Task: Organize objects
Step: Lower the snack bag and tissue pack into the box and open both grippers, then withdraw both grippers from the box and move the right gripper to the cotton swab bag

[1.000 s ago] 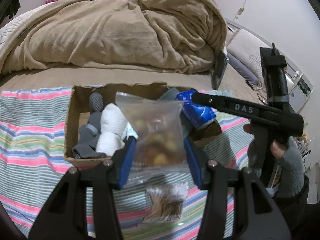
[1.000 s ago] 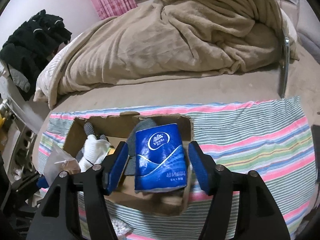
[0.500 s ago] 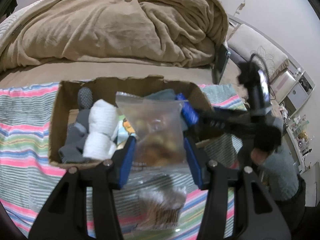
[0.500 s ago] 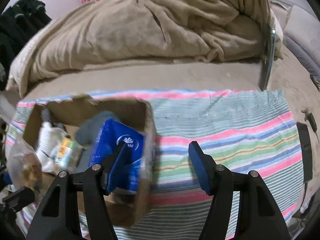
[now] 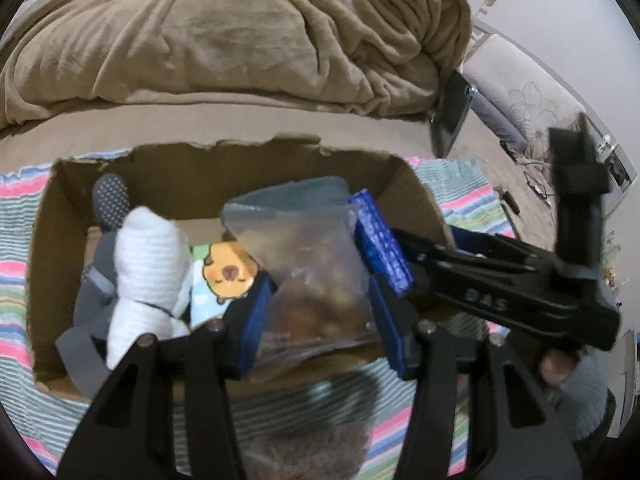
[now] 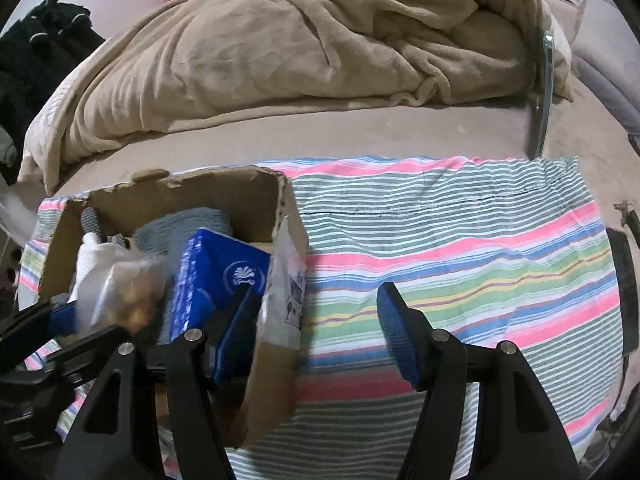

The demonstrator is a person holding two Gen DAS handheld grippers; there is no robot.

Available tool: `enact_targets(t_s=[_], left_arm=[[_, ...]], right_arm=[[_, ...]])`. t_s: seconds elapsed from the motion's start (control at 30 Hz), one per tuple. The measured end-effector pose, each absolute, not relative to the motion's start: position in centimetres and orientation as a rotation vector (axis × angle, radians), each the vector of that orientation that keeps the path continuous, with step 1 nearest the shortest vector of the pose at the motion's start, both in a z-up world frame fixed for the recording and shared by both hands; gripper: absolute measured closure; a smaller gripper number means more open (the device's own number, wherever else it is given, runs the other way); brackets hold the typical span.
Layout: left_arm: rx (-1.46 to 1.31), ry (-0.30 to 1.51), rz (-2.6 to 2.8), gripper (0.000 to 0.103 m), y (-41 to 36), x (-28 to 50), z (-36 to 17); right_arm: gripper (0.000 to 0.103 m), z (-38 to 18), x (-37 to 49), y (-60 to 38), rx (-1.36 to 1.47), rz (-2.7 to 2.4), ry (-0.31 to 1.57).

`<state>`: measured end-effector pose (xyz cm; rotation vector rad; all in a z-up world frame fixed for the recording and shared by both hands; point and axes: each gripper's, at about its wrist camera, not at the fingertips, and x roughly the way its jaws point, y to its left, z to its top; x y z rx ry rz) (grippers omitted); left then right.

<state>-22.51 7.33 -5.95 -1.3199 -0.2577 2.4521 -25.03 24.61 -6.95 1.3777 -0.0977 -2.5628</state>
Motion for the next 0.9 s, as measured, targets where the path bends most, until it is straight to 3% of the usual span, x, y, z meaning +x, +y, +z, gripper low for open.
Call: enact_targets(t_s=[0.3, 0.37, 0.53, 0.9], left_arm=[[-1.29, -0.236, 2.518, 0.04, 6.3, -20.9, -3.5], [-1.271, -0.234, 2.537, 0.032, 6.0, -20.1, -2.8], [-1.249, -0.229, 2.565, 0.031, 5.1, -18.2, -1.6], [-1.2, -0.26, 2.617, 0.031, 2.6, -14.2, 0.3]], right_arm=[[0.037, -5.4, -23.8, 24.4, 1.355, -2.568, -0.105], [0.037, -5.0, -23.3, 24.3, 1.352, -2.573, -0.099], [0.029, -3.9, -21.8, 23.8, 1.331, -2.578, -0.095], [0.029, -1.9, -18.0, 22.6, 1.293, -2.57, -0.072]])
